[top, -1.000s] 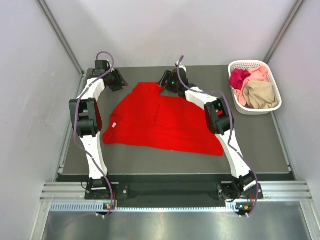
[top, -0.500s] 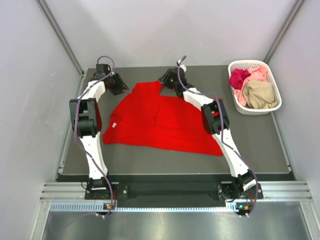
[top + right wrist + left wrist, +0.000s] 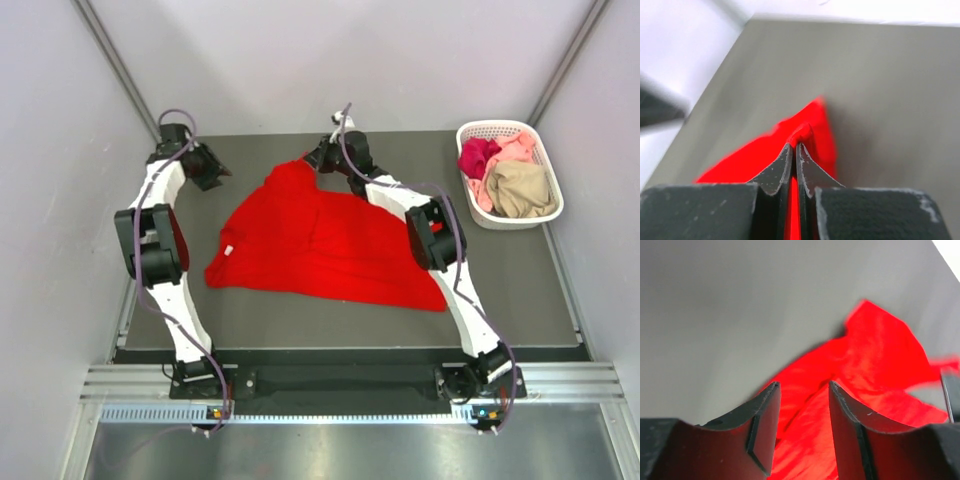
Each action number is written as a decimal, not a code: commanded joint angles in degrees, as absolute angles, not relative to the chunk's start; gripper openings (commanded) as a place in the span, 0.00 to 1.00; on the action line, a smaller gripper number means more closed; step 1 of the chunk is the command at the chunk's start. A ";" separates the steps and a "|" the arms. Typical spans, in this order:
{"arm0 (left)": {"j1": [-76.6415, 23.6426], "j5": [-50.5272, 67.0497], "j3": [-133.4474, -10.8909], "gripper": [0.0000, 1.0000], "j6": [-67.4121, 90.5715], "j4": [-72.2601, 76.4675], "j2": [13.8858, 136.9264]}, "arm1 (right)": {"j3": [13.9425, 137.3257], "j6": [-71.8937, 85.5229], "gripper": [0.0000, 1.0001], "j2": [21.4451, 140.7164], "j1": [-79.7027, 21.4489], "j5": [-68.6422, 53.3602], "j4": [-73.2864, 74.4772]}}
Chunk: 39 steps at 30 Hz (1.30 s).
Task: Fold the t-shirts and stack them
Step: Fold the tshirt
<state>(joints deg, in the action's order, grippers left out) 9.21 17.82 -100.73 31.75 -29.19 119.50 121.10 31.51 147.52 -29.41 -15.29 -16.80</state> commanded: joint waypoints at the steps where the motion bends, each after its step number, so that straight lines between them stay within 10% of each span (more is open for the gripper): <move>1: 12.30 16.00 -98.10 0.49 33.84 -33.05 113.57 | 111.76 20.78 0.00 135.02 -34.35 -25.30 -22.77; 22: 4.75 18.10 -79.02 0.50 27.24 -32.79 99.23 | 64.52 9.04 0.42 97.92 -40.17 -12.76 -10.56; 31: 4.57 23.37 -82.52 0.48 26.89 -29.45 107.83 | 72.76 19.86 0.44 97.91 -34.20 10.01 9.83; 39: 1.42 22.86 -89.46 0.50 27.25 -30.49 112.58 | 77.24 19.34 0.44 101.77 -28.30 4.05 12.30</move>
